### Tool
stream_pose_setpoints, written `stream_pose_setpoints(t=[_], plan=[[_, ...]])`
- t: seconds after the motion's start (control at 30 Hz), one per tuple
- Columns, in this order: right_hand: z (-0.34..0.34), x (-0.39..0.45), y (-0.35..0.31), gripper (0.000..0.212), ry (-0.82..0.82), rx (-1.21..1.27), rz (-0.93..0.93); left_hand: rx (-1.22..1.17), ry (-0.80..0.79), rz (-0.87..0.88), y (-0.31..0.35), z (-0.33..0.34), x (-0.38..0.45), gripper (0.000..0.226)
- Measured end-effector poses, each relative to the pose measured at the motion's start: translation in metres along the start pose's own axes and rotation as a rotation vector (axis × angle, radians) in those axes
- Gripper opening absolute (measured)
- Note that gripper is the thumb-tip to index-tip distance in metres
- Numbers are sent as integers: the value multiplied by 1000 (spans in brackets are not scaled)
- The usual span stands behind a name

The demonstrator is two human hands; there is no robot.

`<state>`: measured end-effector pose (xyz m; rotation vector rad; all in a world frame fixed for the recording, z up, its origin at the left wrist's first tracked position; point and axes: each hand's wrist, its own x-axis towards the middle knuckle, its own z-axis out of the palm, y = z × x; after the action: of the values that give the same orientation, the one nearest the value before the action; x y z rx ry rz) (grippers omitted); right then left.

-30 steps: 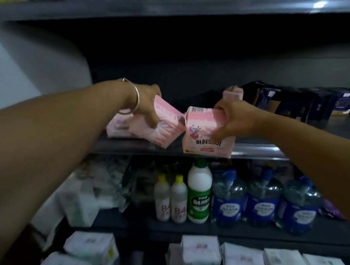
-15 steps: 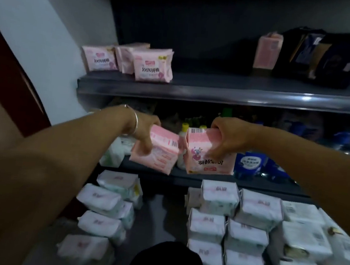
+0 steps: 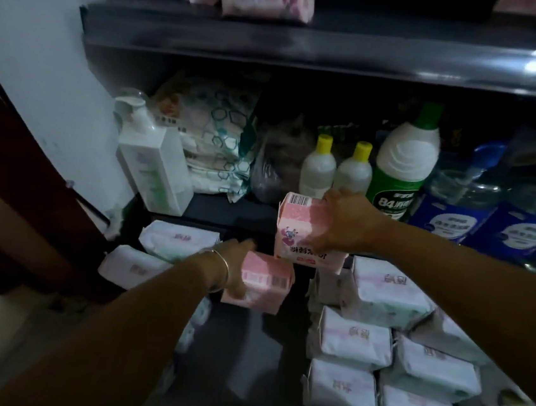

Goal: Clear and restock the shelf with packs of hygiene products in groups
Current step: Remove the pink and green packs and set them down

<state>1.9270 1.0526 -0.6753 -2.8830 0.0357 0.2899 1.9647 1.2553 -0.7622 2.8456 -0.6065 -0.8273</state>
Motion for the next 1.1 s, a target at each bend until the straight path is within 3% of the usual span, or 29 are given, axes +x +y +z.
stream_pose_setpoints(t=[0.1, 0.27, 0.47, 0.67, 0.9, 1.1], plan=[[20, 13, -5, 90, -11, -11, -12, -26, -12, 0, -3, 27, 20, 83], [45, 28, -8, 88, -37, -26, -51, -93, -40, -49, -10, 59, 44, 59], [63, 34, -8, 88, -89, -29, -77, -205, -58, -123, -29, 109, 86, 72], [72, 31, -11, 92, -152, -78, -108, -275, -63, -171, -26, 88, 64, 61], [85, 25, -35, 86, -157, -84, -141, -91, -41, -86, -52, 49, 47, 46], [131, 35, -40, 86, -128, -65, -47, -244, -119, -165, -58, 15, 31, 47]])
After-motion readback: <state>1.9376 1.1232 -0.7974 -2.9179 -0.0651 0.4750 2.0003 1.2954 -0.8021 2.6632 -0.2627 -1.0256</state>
